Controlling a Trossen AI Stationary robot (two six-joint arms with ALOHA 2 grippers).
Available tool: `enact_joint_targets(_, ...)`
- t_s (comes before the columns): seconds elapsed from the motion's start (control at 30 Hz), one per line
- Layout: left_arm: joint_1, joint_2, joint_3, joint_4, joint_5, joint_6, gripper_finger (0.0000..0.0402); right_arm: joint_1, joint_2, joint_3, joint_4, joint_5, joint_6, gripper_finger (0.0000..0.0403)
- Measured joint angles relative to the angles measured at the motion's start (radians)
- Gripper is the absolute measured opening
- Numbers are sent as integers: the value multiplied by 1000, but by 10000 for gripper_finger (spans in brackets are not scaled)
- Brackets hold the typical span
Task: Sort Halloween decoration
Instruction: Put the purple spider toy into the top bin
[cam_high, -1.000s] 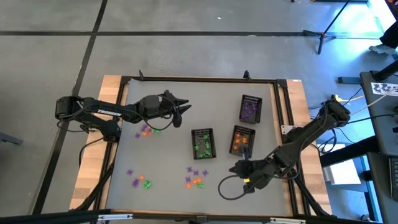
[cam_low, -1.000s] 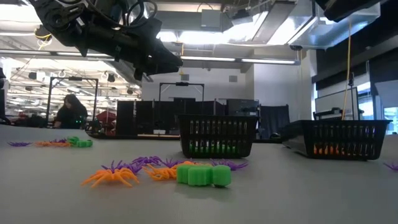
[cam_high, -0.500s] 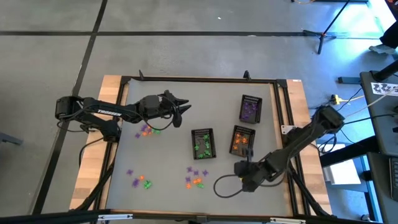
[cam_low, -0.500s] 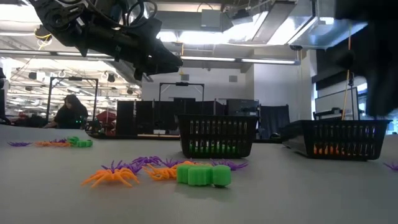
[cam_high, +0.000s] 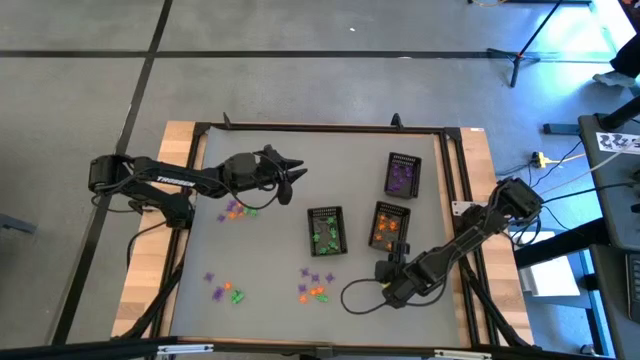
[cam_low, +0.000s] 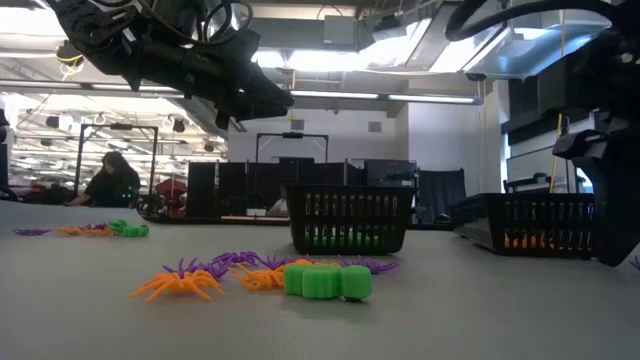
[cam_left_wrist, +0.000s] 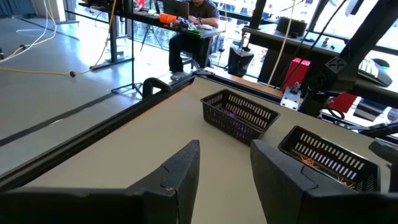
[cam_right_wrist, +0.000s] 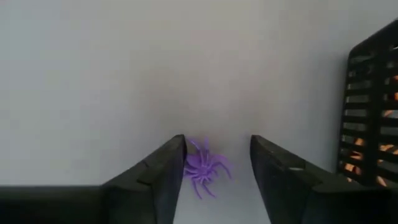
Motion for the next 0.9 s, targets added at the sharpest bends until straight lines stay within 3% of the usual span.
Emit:
enact_joint_targets(0.33,0,0,0,0,0,0,135,1,-5,0,16,-43,-5,11)
enact_joint_targets(0.63,0,0,0,0,0,0,135,0,7,109,-93,-48,-79,3)
enact_joint_targets(0.83,0,0,0,1,0,0,135,2,3,276,-306,74,-120,2)
enact_joint_targets(0.9,0,0,0,0,0,0,135,2,-16,311,-277,108,-171,2)
